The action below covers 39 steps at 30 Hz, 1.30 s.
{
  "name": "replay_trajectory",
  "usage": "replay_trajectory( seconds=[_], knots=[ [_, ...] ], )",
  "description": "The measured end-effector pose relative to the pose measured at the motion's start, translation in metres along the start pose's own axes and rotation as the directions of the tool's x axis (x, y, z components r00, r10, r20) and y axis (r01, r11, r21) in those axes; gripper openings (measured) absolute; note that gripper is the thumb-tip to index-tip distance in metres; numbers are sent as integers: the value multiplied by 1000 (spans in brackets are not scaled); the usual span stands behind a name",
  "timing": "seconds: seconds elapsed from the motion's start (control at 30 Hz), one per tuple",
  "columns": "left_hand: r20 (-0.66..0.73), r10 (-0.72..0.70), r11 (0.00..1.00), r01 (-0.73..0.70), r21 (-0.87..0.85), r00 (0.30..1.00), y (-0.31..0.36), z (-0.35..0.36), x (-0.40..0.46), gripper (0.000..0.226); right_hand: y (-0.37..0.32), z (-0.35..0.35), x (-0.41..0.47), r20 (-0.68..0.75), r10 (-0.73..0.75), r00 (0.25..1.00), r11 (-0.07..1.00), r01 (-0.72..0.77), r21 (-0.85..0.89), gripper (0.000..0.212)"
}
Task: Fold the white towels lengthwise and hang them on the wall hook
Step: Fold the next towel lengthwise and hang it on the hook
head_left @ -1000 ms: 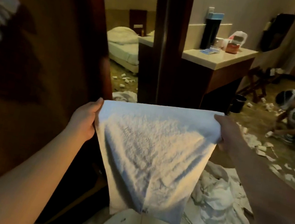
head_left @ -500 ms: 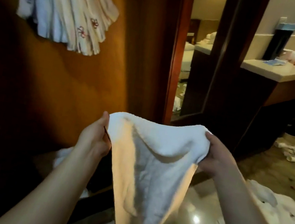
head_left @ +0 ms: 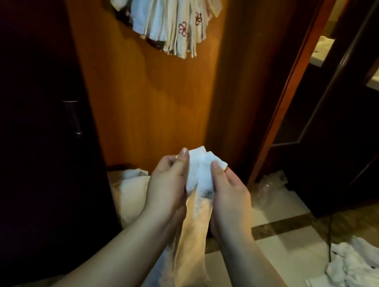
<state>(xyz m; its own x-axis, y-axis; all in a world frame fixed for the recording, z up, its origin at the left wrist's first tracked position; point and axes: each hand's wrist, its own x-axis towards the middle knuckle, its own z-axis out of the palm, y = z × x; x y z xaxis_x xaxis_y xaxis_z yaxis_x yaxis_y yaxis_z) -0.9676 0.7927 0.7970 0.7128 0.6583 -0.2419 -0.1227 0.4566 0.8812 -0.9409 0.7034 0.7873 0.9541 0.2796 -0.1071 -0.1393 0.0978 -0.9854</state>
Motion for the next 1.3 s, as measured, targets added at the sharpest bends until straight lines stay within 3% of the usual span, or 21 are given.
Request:
replay_trajectory(
  seconds=[0.13,0.27,0.4,0.6,0.87,1.13,1.2,1.3],
  knots=[
    [28,56,998,-56,-18,998,15,-22,-8,24,-1,28,-12,-1,-90,996,990,89,-106,27],
    [12,117,993,-117,-1,993,28,-38,-14,22,-1,42,-12,-11,-94,996,995,94,-27,22],
    [69,166,986,-167,19,984,35,-45,-25,25,-4,52,-22,86,-206,975,964,217,-155,23],
    [168,275,919,-310,242,946,43,-59,-28,27,-5,56,-31,181,-308,934,907,346,-239,32],
    [315,155,971,-202,124,937,50,-71,-23,58,-1,48,-26,306,-366,879,845,452,-287,51],
    [473,124,928,-271,257,872,49,-72,-12,76,-6,39,-12,244,-451,859,836,502,-221,37],
    [409,181,914,-307,266,894,54,-71,-6,66,-11,34,-4,239,-445,863,839,495,-226,31],
    [260,393,812,-465,352,882,57,-73,18,23,-18,26,6,233,-454,860,826,505,-252,24]
  ],
)
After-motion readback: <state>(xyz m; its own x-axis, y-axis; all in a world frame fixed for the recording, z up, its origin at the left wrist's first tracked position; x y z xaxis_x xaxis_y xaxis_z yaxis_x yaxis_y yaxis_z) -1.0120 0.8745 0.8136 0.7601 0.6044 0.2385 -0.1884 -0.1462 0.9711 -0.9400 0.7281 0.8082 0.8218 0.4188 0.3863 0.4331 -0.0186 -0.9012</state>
